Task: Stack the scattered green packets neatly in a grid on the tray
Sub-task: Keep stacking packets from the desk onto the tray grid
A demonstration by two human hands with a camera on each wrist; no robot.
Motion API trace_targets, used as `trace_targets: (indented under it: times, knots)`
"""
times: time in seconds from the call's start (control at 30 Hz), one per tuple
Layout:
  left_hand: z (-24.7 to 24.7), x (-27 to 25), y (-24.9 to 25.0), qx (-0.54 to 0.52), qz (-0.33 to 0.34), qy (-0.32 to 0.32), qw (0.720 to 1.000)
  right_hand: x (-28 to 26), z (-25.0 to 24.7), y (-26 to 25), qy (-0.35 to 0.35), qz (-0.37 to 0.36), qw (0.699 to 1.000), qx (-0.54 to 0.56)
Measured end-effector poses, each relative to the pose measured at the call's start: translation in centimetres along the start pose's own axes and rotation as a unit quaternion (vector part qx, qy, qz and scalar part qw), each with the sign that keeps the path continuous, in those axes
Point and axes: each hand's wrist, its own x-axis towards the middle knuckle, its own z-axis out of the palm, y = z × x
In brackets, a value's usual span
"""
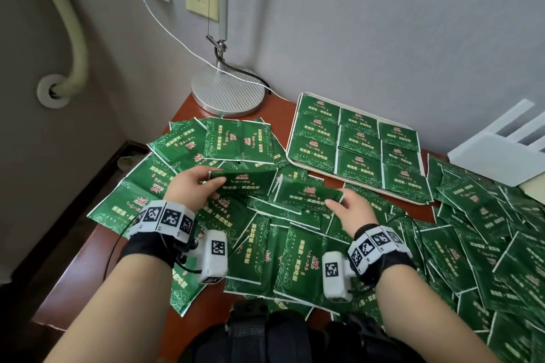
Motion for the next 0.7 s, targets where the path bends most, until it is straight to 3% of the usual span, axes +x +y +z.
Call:
trace_targets:
  times: [0.17,0.5,0.7]
  knots:
    - [0.3,0.3,0.0,-0.020,-0.019,-0.015,1.000,0.5,-0.3,-0.3,0.013,0.001,1.000,0.017]
    - [1.0,1.2,-0.2,0.084,-0.034,-0.054,0.994,1.3,0.4,-0.6,-0.040,0.008,0.998,-0.042]
    - [1.2,1.4,2.2,0.113,0.009,-0.090,0.989,1.0,-1.5,-1.2,0.005,0.009,0.998,0.054]
